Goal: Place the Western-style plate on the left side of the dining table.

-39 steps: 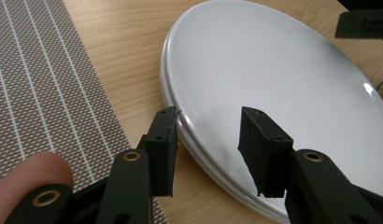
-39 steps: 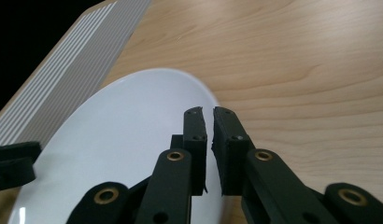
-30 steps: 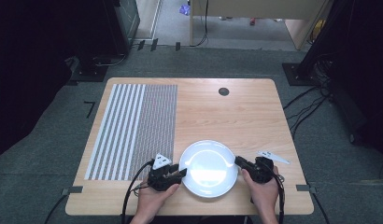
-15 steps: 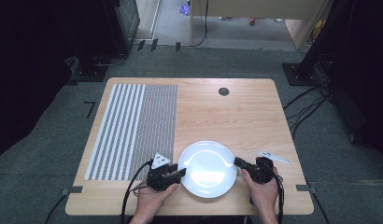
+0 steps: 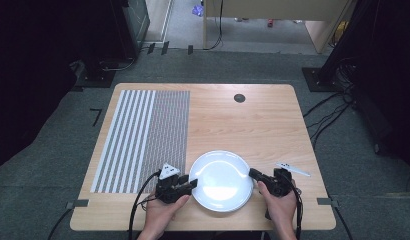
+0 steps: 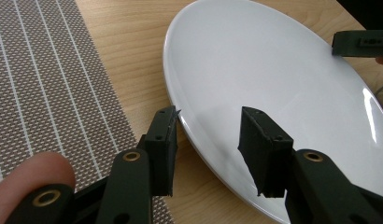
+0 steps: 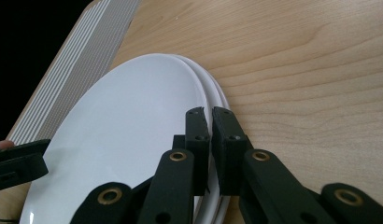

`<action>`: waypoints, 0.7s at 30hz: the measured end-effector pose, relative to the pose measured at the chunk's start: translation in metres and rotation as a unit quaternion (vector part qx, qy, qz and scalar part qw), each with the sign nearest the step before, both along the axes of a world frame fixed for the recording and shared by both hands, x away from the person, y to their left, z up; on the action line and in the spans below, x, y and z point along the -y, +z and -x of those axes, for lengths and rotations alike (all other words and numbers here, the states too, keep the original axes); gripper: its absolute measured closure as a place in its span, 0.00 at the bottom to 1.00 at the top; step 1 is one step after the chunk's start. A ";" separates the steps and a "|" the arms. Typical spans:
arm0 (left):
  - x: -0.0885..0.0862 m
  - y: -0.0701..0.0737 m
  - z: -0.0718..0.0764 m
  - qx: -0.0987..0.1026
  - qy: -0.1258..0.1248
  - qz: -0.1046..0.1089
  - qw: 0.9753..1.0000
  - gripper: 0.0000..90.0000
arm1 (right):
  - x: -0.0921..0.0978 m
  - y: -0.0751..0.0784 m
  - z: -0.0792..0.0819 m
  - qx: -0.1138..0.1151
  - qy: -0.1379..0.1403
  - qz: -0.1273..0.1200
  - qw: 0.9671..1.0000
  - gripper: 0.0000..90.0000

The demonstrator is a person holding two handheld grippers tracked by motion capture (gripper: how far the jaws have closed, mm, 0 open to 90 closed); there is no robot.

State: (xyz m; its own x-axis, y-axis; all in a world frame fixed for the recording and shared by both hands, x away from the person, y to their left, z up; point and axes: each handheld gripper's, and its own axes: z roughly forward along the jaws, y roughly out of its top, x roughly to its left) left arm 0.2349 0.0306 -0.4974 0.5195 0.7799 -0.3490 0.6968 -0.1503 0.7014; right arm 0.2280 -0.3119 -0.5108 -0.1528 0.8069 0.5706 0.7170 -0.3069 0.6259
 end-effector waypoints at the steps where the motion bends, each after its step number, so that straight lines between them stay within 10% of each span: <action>1: -0.001 0.000 0.000 -0.002 -0.001 0.001 1.000 0.64 | 0.000 0.000 0.000 0.000 0.000 -0.002 1.000 0.96; 21: -0.029 0.006 -0.010 -0.010 0.013 0.027 0.999 0.67 | -0.010 -0.009 -0.004 -0.012 0.035 -0.056 0.998 0.93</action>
